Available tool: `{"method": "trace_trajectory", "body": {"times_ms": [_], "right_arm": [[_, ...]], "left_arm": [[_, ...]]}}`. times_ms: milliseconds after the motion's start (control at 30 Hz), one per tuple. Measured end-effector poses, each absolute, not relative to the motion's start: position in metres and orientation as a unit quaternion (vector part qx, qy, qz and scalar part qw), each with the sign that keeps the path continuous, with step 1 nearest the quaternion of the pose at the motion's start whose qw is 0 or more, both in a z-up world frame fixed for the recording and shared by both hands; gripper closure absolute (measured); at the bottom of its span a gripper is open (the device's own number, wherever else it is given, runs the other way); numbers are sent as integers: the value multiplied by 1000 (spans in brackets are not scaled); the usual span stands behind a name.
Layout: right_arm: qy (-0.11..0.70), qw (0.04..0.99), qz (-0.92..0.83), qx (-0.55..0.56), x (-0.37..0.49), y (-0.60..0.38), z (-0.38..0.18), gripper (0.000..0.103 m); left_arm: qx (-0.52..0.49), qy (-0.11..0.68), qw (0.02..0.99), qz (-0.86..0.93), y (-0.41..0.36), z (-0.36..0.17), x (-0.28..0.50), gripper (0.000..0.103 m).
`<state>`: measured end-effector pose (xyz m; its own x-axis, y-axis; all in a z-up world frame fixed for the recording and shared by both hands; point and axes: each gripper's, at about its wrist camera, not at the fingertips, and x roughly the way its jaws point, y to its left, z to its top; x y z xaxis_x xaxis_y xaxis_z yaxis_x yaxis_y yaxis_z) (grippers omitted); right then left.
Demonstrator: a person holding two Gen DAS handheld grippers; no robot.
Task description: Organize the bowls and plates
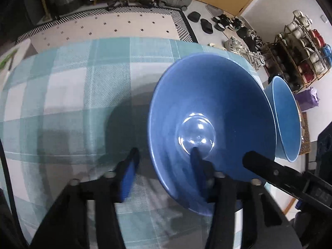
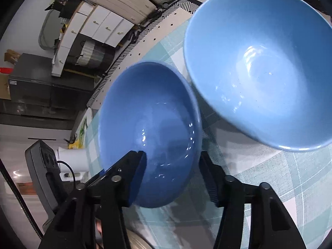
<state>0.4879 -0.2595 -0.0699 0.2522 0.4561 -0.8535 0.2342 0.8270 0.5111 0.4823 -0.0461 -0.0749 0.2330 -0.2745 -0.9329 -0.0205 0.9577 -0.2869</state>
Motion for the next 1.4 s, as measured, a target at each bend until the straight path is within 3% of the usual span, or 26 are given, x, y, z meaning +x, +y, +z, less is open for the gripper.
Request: {"method": "trace_trajectory", "body": {"times_ms": [33,133,200,333,733,1400], "right_arm": [[608,739,73,280,488,-259,-70,61],[605,748,78,264,487,-257,-68,75],[603,752,76,254,486,-259,-67,82],[609,749,77,250,485,-258,-72,87],[612,755,83,219,477,-233,-55,89],[585,782,97,190,371,-232,44,94]], "left_arm": [[-125,618,771,-86,-46,-77,483,74],[-115,622,769,-91,-47,-81,484,86],[-116,623,768,-94,-47,-83,485,86],[-136,622,764,-106,-39,-83,483,88],[-148,631,752,-120,-18,-70,457,89],[-148,593,776,-152,-19,19,364,89]]}}
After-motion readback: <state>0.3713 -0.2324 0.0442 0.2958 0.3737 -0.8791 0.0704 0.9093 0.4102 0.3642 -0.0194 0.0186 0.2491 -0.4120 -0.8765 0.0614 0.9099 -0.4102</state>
